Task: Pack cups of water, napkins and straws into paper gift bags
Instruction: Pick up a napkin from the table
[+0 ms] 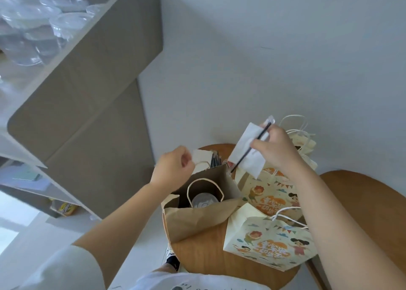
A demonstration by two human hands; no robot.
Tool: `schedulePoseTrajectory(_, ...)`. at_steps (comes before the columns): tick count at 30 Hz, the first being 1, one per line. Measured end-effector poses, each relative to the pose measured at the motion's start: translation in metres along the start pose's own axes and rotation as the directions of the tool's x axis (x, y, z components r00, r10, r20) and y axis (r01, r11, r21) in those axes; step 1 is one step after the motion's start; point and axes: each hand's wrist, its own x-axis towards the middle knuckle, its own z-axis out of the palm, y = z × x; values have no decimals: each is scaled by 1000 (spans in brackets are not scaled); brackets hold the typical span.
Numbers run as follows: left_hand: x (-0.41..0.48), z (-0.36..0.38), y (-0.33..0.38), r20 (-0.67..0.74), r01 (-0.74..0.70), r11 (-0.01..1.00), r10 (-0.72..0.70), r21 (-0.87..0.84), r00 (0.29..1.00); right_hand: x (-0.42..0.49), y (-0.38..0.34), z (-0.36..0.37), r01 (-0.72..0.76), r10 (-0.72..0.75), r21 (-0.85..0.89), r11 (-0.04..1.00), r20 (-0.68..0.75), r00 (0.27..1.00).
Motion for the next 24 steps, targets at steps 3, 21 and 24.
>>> schedulePoseTrajectory(3, -24, 12, -24, 8, -16, 1000, 16, 20, 1000, -5, 10, 23, -18, 23, -36, 999, 149, 988)
schedulePoseTrajectory(21, -57, 24, -70, 215, -3, 922, -87, 388, 973, -1, 37, 143, -6, 66, -94, 996, 653, 754)
schedulePoseTrajectory(24, -59, 22, -76, 237, -35, 922, -63, 385, 969, 2, 43, 132, -32, 56, -54, 998, 544, 837)
